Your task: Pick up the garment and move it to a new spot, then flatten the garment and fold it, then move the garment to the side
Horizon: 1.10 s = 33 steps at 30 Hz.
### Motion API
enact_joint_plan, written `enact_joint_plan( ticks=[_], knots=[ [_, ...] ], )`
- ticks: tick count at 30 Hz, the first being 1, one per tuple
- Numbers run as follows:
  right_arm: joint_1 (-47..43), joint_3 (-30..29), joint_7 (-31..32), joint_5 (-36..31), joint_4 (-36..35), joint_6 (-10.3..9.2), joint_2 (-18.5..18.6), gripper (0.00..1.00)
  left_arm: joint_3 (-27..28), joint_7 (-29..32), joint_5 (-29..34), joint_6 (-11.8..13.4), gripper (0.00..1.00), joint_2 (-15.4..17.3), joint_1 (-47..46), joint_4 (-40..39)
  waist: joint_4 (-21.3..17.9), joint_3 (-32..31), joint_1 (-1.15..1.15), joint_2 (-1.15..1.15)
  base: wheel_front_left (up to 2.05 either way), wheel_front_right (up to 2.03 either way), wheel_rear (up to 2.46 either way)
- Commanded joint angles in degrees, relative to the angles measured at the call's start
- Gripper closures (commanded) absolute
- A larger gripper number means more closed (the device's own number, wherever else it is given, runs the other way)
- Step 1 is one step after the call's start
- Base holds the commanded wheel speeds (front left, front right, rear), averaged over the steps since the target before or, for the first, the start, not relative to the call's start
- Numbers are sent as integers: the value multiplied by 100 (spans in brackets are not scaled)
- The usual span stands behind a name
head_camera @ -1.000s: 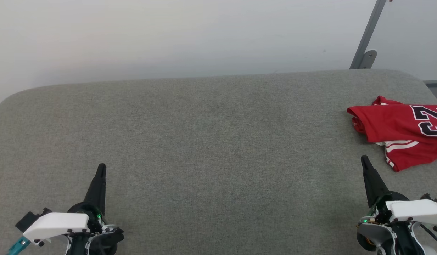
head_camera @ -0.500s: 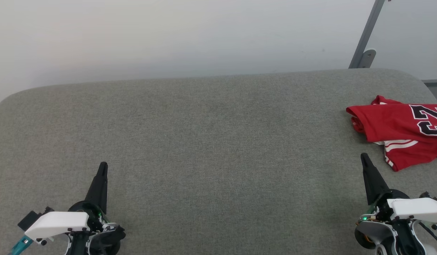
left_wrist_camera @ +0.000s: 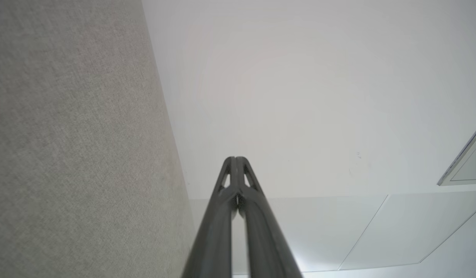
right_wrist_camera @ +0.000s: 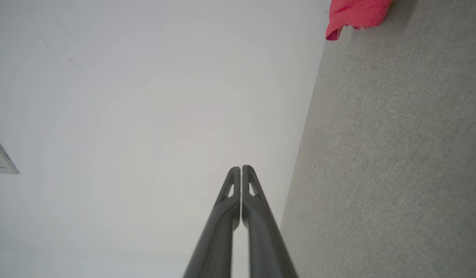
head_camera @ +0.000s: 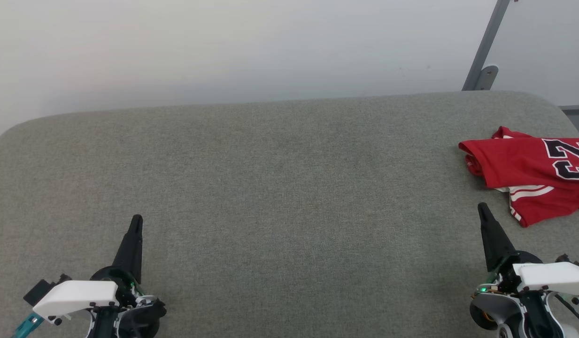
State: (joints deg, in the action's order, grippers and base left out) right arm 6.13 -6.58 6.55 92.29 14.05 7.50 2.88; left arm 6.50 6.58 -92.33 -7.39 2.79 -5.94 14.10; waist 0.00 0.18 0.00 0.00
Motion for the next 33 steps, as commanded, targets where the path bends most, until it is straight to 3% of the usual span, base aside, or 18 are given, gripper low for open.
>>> enact_joint_plan(
  ticks=[1,33],
  knots=[
    [25,-1,14,21,-4,-2,-9,100,15,17,-11,-18,100,6,-71,-4,0,0,0,0,0,0,0],
    [25,0,13,22,-5,-2,-8,100,16,15,-9,-18,100,4,-72,-4,0,0,0,0,0,0,0]
  ],
)
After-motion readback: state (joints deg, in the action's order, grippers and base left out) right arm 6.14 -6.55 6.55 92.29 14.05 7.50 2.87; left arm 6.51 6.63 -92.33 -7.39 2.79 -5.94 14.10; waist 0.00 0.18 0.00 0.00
